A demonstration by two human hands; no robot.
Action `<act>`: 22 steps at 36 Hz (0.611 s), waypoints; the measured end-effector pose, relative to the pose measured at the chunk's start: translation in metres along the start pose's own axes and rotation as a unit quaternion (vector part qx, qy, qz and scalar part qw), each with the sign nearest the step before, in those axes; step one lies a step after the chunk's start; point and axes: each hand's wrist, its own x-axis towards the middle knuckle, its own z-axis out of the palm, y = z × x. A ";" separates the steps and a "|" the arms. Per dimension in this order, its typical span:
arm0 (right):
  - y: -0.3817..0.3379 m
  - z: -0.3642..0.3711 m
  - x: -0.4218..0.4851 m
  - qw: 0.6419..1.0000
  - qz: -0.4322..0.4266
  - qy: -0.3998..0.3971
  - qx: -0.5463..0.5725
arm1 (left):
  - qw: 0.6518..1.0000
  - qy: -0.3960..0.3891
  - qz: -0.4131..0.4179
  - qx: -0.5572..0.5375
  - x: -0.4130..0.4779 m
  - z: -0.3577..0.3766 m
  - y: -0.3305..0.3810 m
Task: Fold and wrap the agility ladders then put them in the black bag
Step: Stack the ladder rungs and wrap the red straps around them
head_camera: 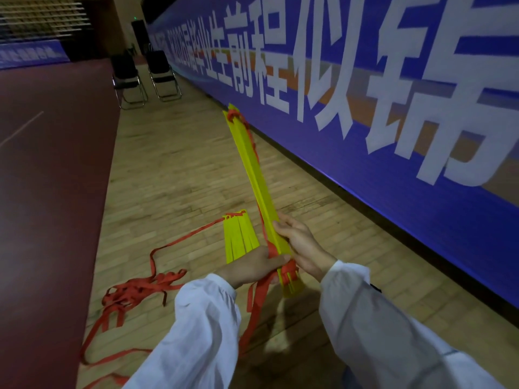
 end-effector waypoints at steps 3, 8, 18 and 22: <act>-0.005 -0.008 -0.002 0.998 0.015 -0.043 0.052 | 1.000 0.011 0.002 -0.012 0.001 0.001 -0.004; -0.024 -0.010 0.002 0.994 0.050 -0.058 0.072 | 0.993 0.024 0.036 -0.113 -0.005 0.007 0.005; -0.043 -0.004 0.014 0.958 0.119 -0.164 0.200 | 0.986 -0.063 0.019 -0.150 -0.009 0.008 0.009; -0.046 -0.006 0.016 0.952 0.101 -0.202 0.206 | 0.966 -0.061 -0.029 -0.248 -0.008 0.005 -0.005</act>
